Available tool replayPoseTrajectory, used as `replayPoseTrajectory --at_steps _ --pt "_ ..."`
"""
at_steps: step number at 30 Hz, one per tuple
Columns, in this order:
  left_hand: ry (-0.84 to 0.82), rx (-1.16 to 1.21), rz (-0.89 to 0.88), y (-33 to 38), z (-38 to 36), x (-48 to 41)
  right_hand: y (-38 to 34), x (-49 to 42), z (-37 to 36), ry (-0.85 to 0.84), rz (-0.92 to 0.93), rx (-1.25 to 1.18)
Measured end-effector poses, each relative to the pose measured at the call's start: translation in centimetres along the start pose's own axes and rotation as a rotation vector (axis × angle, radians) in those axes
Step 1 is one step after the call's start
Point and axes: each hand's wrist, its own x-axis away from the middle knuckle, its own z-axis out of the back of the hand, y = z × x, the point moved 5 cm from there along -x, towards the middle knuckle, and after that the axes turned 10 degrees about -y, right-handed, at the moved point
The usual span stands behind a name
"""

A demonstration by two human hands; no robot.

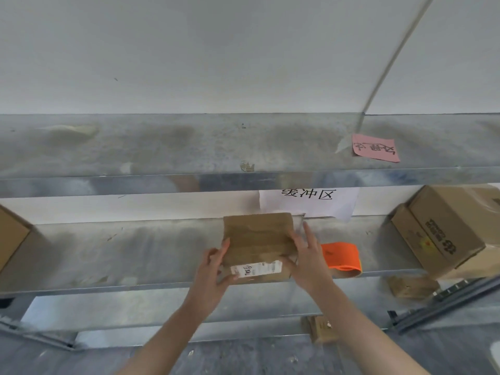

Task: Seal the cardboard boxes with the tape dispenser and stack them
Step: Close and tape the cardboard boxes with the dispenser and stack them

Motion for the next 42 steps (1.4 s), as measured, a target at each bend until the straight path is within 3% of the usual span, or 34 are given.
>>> replayPoseTrajectory --at_steps 3,6,13,20,23,30,34,37,42 --pt "-0.049 0.006 -0.053 0.7 -1.7 1.9 0.2 0.4 0.5 0.093 -0.083 -0.091" --pt "-0.034 0.097 -0.041 0.7 0.7 1.0 -0.5 2.8 -0.4 0.160 -0.032 -0.236" --pt "-0.328 -0.097 -0.010 0.8 4.7 -4.7 -5.0 4.4 -4.7 -0.163 0.017 -0.493" --pt "-0.129 0.021 -0.021 1.2 0.5 -1.7 -3.1 2.1 -3.4 -0.215 0.029 -0.393" --pt "-0.027 -0.037 -0.022 2.0 -0.9 -1.7 -1.9 2.5 -2.0 -0.254 0.089 -0.321" --pt "-0.149 0.084 -0.063 3.2 -1.9 -3.4 9.4 1.6 4.2 -0.130 -0.002 0.003" --pt "-0.127 -0.005 -0.068 4.1 -2.7 -3.7 15.3 -0.5 6.1 -0.278 -0.042 0.205" --pt "-0.096 -0.023 -0.035 4.2 -3.0 -3.9 17.2 -2.0 5.6 -0.417 0.004 0.142" --pt "-0.028 0.024 -0.016 4.0 -3.6 -3.7 18.8 -3.2 5.7 -0.365 0.082 0.012"
